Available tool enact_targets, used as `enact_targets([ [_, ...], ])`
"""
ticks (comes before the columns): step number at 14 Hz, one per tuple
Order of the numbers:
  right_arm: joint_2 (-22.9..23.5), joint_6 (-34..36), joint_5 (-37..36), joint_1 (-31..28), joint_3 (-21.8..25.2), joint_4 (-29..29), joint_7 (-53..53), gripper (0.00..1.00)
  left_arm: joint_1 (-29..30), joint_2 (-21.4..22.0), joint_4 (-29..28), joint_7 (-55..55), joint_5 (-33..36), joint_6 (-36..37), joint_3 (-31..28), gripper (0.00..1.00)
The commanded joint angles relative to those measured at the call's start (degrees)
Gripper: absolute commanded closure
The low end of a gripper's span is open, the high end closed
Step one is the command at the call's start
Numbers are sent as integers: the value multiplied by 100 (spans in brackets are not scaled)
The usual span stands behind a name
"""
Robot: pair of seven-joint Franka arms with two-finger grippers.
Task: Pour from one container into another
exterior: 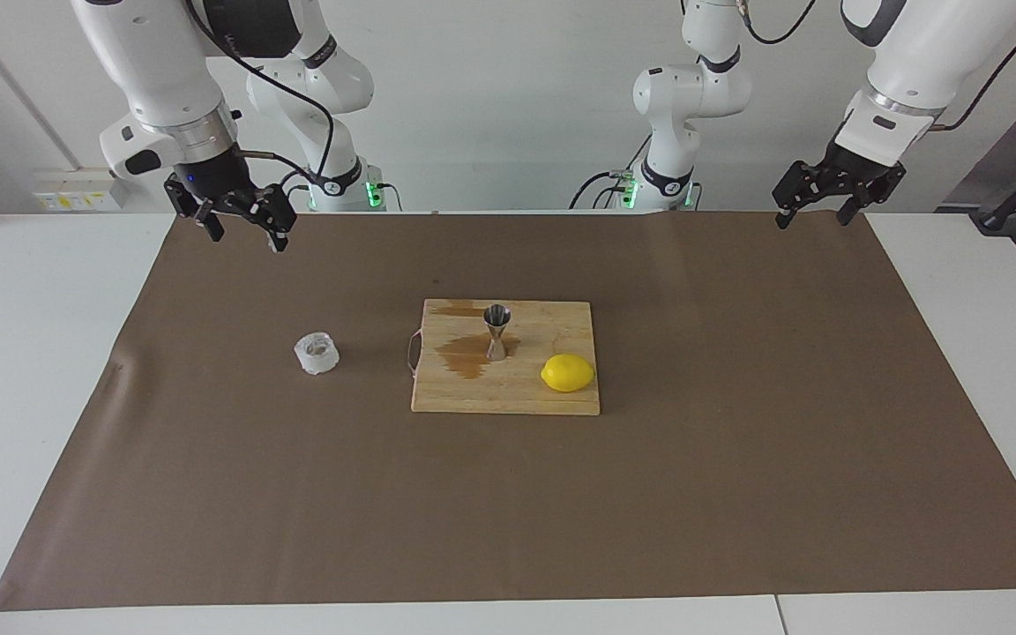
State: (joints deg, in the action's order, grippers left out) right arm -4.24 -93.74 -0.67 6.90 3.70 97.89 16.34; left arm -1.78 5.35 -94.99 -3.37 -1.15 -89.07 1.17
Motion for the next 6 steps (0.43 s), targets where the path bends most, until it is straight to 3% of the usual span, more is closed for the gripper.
enact_targets([
  [1, 11, 84, -91, -135, -79, -24, 10, 0, 46, 89, -64, 3, -52, 65, 14, 0],
  [4, 2, 110, -83, -890, -912, -24, 19, 0, 46, 89, -64, -6, -52, 65, 14, 0],
  [6, 2, 127, -83, -866, -923, -24, 19, 0, 46, 89, -64, -6, -52, 65, 14, 0],
])
